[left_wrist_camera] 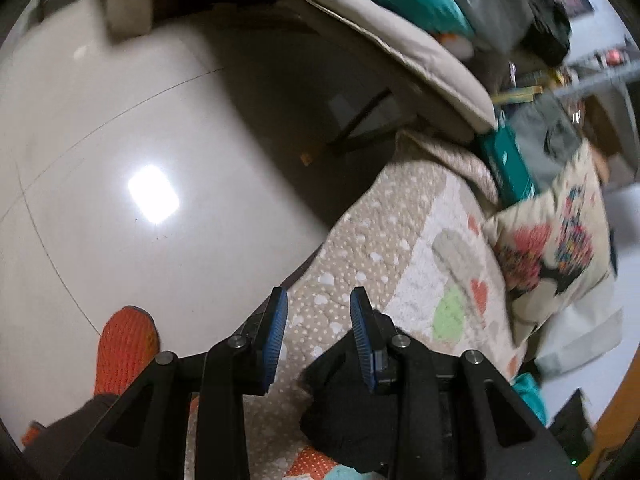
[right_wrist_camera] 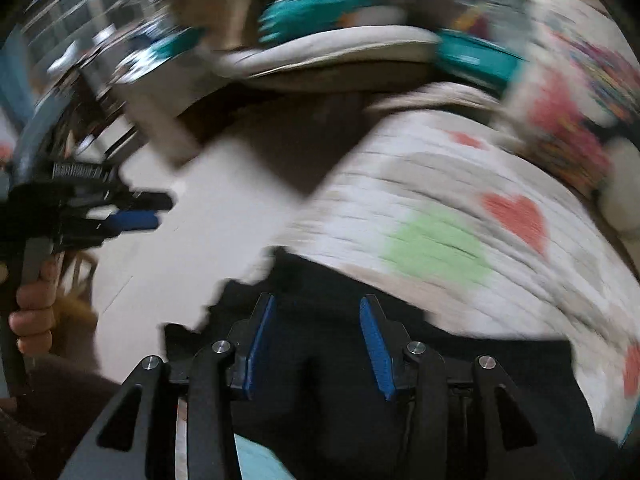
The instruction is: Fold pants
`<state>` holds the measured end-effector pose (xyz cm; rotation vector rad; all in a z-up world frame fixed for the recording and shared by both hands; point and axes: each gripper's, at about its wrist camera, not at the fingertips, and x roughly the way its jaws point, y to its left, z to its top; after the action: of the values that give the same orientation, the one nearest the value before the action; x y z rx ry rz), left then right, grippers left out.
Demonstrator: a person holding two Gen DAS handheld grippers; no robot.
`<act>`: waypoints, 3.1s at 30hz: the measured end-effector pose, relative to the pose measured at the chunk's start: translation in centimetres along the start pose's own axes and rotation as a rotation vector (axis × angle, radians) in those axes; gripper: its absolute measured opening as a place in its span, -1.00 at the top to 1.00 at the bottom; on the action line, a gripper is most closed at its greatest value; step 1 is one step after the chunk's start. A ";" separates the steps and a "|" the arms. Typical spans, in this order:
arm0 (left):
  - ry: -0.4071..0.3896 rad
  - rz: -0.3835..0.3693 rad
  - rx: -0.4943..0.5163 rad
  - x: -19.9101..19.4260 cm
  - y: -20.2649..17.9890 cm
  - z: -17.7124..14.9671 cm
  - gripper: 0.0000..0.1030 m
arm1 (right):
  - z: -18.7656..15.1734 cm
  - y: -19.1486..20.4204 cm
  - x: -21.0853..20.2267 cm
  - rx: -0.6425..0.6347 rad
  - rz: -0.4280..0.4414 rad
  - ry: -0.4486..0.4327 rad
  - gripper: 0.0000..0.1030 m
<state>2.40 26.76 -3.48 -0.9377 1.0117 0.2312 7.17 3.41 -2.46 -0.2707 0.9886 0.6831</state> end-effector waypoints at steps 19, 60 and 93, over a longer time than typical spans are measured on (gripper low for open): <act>-0.067 -0.070 -0.140 -2.9 2.4 2.0 0.30 | 7.1 4.7 9.2 -0.063 -0.105 0.147 0.93; 0.012 0.076 0.420 5.0 -10.0 -5.8 0.04 | -27.3 -20.7 -19.3 0.877 -0.602 -0.091 0.33; 0.052 0.045 0.179 3.4 -1.6 -5.2 0.02 | -21.5 -23.6 -12.1 0.866 -0.495 -0.072 -0.05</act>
<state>1.95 21.03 -6.29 -0.7620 1.0834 0.1510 3.34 -30.34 -5.98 0.2695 1.0104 -0.2112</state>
